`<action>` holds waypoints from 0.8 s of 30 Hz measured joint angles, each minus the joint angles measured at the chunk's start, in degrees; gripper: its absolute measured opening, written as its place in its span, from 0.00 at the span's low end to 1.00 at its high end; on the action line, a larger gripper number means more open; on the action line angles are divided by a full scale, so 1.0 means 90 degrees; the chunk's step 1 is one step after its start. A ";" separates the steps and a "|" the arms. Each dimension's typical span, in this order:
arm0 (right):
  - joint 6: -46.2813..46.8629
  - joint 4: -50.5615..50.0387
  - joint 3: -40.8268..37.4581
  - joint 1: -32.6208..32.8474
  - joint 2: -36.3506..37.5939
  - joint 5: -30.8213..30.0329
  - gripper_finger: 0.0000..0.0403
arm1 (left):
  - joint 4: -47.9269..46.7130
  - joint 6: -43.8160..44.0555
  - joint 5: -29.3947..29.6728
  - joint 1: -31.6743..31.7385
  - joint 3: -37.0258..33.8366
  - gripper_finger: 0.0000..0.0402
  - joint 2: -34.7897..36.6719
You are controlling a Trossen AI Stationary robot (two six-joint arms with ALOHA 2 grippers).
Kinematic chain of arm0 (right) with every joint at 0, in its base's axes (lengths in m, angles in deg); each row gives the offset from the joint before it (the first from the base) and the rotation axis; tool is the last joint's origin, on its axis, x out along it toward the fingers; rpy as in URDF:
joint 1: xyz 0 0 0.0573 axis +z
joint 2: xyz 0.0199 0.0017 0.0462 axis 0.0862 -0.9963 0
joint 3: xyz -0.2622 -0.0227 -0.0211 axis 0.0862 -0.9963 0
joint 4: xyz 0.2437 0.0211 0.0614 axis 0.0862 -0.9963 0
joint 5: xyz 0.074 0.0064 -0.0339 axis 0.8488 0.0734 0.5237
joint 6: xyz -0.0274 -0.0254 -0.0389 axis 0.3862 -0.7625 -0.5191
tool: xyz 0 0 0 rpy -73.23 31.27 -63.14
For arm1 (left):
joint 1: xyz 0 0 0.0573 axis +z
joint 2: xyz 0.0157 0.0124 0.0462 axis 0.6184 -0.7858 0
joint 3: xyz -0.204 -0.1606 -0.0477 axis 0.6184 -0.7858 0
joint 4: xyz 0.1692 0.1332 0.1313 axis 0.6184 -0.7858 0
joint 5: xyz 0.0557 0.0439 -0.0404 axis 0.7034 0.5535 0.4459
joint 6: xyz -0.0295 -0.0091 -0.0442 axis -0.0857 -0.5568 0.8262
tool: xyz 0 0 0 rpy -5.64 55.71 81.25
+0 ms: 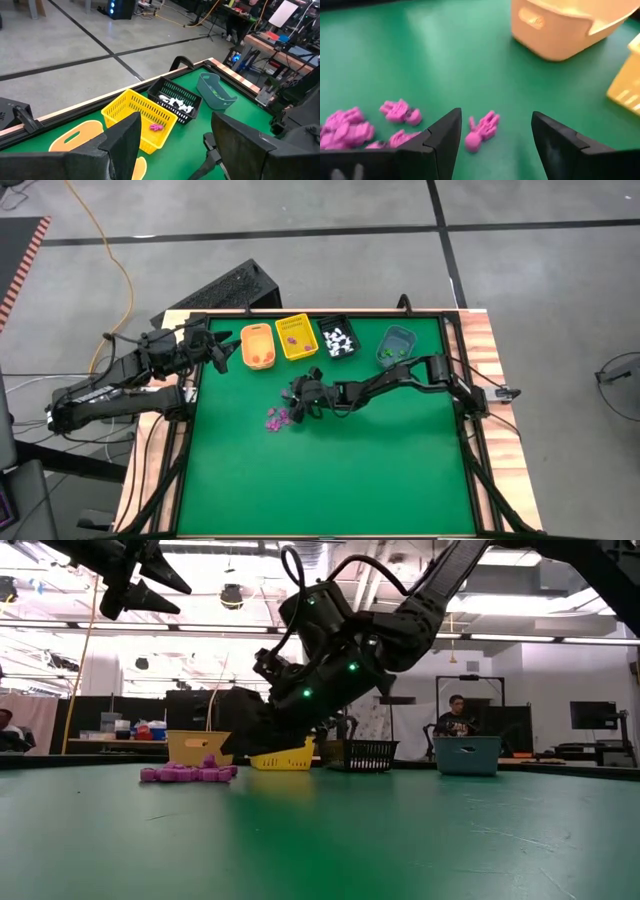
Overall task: Sort Halloween decoration
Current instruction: Put the pink skeleton toy into the yellow bin
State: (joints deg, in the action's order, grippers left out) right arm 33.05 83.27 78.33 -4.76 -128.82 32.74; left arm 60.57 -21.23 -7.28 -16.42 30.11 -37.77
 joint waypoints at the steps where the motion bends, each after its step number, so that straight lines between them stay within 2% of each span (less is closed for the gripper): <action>1: 0.0000 0.0048 0.0000 -0.0002 -0.0001 -0.0009 0.61 | 0.0000 0.0002 0.0000 0.0000 0.0000 0.58 0.0000; 7: -0.0003 0.0436 0.0054 0.0010 -0.0267 -0.0020 0.61 | 0.0004 0.0007 0.0005 0.0000 0.0000 0.58 0.0000; 18: -0.0005 -0.0016 0.0263 0.0012 -0.0500 -0.0202 0.60 | 0.0034 -0.0013 0.0008 0.0000 0.0000 0.58 0.0000; 24: -0.0011 -0.0184 0.0265 0.0024 -0.0495 -0.0302 0.51 | 0.0056 -0.0022 0.0007 0.0000 0.0000 0.58 -0.0002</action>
State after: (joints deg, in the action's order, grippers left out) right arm 32.95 81.61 80.72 -4.54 -133.28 30.03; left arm 61.07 -21.43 -7.22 -16.42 30.11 -37.79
